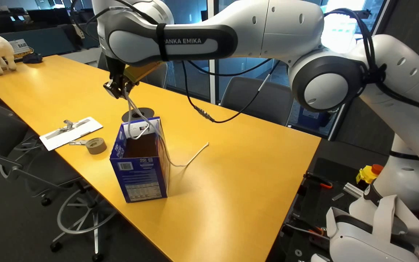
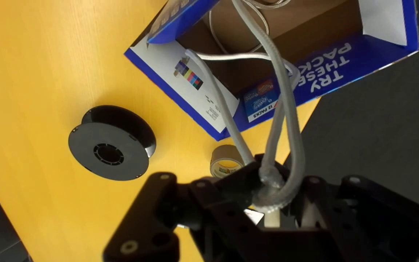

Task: Put the strings inside the blue box.

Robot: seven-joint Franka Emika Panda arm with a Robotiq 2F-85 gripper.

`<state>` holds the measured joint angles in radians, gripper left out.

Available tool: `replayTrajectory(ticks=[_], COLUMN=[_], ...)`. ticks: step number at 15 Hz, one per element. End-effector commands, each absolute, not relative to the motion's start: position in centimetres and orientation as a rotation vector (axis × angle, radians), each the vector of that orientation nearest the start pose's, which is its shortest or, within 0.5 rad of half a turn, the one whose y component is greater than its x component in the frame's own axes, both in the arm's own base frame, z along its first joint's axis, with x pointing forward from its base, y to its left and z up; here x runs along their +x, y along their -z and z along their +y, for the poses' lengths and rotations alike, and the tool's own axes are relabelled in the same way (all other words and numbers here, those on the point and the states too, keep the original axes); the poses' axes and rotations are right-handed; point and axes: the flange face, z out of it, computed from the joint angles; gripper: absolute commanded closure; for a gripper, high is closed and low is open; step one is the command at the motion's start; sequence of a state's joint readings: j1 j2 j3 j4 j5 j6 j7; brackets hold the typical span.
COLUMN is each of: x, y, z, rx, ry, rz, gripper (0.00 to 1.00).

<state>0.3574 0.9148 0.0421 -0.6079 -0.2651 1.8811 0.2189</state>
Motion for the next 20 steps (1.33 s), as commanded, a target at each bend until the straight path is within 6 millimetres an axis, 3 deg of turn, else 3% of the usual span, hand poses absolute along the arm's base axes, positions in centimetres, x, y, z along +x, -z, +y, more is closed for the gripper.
replayTrajectory(ticks=[1,5,9,10,12,20], x=[75.9,76.4,76.7,76.7,76.7,77.3], y=[-47.2,-44.4,-42.9,-42.8,-42.6,-41.0], z=[27.3,26.8,26.0,25.7,24.9,21.5], rx=[-3.135,-3.111,-3.109,-3.114,-3.135,-3.111], ry=[0.599,0.505,0.443,0.418,0.378,0.259], rz=[-0.364,-0.407,-0.429,-0.429,-0.420,-0.451], gripper=[0.94,0.95,0.93,0.68,0.62,0.03])
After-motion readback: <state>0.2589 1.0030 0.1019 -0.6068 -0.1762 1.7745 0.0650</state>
